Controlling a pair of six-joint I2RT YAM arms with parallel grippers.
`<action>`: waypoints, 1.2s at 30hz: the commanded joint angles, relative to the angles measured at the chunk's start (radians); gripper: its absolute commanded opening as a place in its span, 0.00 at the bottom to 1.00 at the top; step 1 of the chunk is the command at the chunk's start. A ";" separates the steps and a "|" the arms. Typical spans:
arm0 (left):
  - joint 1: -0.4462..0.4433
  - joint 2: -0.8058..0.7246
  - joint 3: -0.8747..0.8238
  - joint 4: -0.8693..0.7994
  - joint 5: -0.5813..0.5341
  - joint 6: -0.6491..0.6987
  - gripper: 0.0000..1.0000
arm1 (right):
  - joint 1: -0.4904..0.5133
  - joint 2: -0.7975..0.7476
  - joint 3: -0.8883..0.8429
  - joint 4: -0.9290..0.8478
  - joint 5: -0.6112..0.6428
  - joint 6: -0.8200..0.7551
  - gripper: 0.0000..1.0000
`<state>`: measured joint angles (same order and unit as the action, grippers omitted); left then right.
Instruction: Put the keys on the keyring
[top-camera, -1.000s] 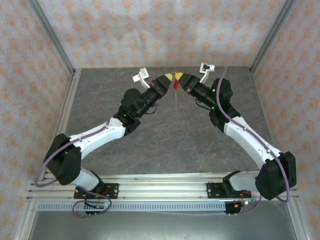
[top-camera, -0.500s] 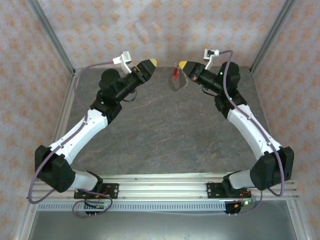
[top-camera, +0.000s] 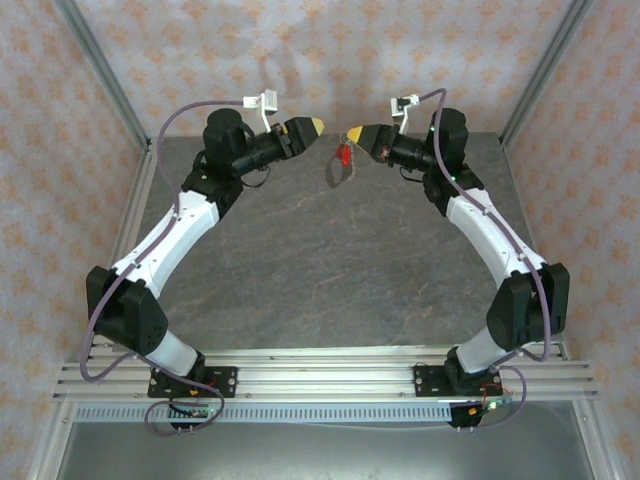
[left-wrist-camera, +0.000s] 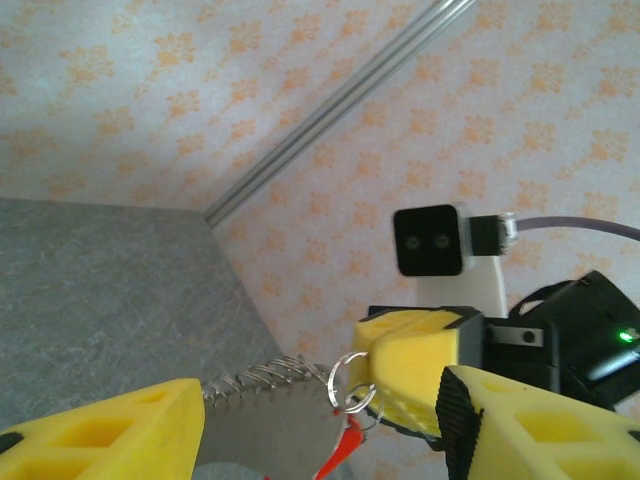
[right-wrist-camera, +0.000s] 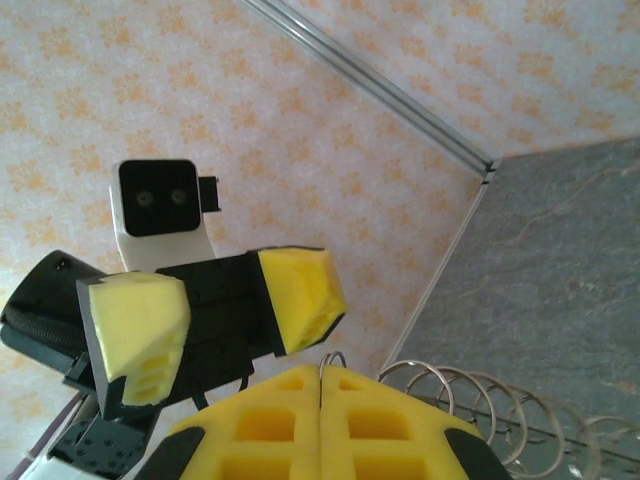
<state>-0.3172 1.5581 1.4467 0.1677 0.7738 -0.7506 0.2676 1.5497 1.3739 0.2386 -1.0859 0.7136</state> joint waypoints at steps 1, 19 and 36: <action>0.023 0.035 0.067 -0.018 0.138 0.045 0.64 | -0.007 0.020 0.048 0.143 -0.075 0.065 0.00; 0.030 0.172 0.165 0.053 0.306 0.013 0.47 | -0.006 0.059 0.024 0.279 -0.094 0.173 0.00; 0.000 0.215 0.202 0.099 0.311 -0.027 0.43 | -0.006 0.082 0.025 0.291 -0.092 0.184 0.00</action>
<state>-0.3031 1.7630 1.6005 0.2138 1.0630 -0.7628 0.2672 1.6218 1.3766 0.4618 -1.1534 0.8909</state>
